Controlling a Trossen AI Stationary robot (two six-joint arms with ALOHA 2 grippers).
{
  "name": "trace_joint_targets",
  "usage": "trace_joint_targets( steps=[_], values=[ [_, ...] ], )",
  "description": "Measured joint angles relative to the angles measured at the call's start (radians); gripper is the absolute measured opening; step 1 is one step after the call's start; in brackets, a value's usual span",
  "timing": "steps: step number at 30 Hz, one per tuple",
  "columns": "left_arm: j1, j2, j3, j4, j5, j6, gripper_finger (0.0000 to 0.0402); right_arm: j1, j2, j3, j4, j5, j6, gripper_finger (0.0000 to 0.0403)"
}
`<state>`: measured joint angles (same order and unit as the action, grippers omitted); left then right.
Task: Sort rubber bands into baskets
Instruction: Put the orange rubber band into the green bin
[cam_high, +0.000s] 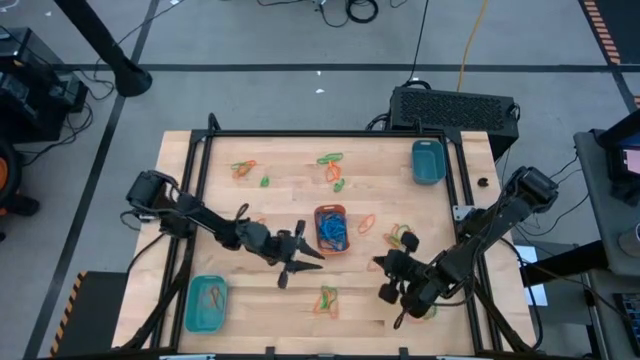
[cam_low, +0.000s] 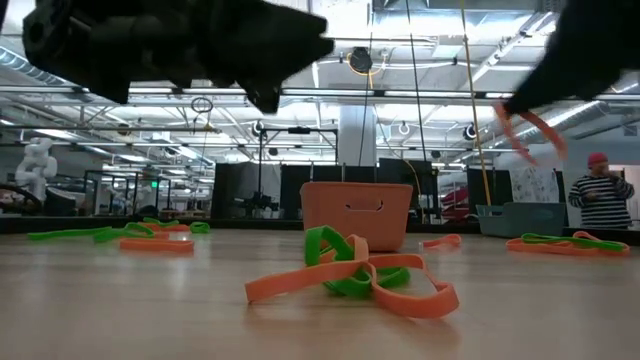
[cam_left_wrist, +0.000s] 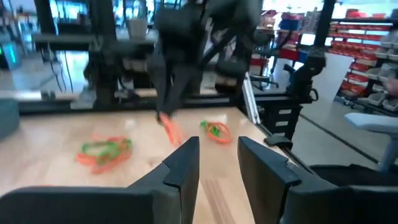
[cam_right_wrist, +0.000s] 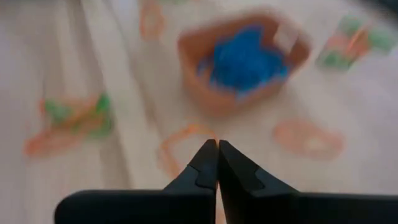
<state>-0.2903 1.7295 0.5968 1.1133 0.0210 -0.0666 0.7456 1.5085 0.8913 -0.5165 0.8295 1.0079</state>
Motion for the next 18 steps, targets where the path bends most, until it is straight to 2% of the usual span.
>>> trace_joint_targets(
  steps=[3,8,13,18],
  values=[
    [0.000,0.064,0.048,0.002,-0.033,-0.052,0.0118,-0.027,0.005,0.000,0.135,0.078,-0.109,0.0001],
    [0.000,0.176,0.146,0.002,-0.086,-0.060,0.0118,-0.070,0.010,0.000,0.341,0.082,-0.284,0.0000],
    [0.000,0.257,0.229,0.003,-0.104,-0.083,0.0118,-0.092,0.010,0.000,0.435,0.082,-0.379,0.0000],
    [0.000,0.298,0.273,0.003,-0.126,-0.083,0.0118,-0.099,0.010,0.000,0.440,0.081,-0.392,0.0000]
  ],
)
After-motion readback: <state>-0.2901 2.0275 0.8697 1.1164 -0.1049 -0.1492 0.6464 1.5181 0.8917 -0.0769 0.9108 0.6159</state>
